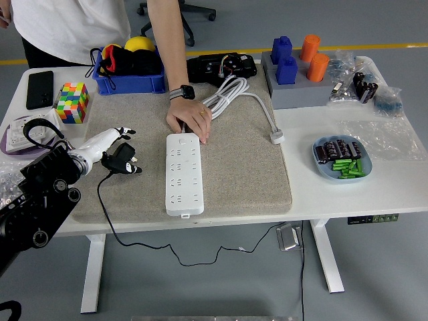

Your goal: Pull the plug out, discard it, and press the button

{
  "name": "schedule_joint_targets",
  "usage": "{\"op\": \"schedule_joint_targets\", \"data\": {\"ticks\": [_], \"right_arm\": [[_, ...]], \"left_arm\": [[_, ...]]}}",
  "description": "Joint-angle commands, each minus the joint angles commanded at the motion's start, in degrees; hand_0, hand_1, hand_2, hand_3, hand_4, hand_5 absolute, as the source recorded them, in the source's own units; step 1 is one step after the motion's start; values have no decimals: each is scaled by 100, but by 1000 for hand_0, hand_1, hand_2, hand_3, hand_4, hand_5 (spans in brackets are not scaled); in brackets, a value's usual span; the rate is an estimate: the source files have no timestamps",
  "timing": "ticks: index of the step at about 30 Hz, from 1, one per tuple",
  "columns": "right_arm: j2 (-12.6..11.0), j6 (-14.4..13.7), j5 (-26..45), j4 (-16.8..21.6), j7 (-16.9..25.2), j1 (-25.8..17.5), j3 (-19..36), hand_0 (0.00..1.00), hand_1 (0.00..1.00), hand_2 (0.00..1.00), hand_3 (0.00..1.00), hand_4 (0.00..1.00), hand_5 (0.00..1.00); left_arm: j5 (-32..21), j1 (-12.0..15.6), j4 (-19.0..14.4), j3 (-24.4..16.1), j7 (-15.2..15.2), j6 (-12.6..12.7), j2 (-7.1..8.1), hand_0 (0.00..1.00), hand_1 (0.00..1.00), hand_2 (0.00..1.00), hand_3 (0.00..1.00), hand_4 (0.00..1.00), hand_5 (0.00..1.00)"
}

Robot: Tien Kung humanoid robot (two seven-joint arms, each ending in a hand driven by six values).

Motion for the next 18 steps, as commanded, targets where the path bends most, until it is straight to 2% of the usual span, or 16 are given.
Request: {"op": "schedule_joint_targets", "data": {"ticks": [1, 6, 7, 12, 13, 18], "right_arm": [[-8, -1, 1, 1, 1, 2, -5, 753, 704, 711, 728, 769, 656], [-31, -3, 4, -2, 1, 11, -36, 753, 704, 711, 728, 769, 656], [-32, -2, 4, -2, 0, 15, -40, 752, 704, 712, 728, 769, 657], [-30, -1, 16, 1, 2, 30, -63, 752, 704, 712, 728, 769, 657], [-30, 0, 17, -1, 1, 32, -65, 754, 704, 711, 728, 769, 656], [-41, 0, 21, -5, 1, 37, -76, 754, 704, 711, 728, 769, 656]], "left_arm": [[-56, -5, -77, 18, -73, 84, 16, 998, 998, 998, 998, 998, 493], [-352, -65, -474, 81, -450, 416, 55, 998, 998, 998, 998, 998, 493], [-368, -78, -522, 91, -472, 429, 57, 786, 780, 764, 920, 945, 363], [-609, -284, -742, 379, -423, 354, 88, 786, 780, 764, 920, 945, 363], [-650, -346, -729, 470, -387, 328, 92, 273, 377, 409, 839, 732, 2], [-721, -633, -502, 894, -369, 314, 67, 273, 377, 409, 839, 732, 2]]}}
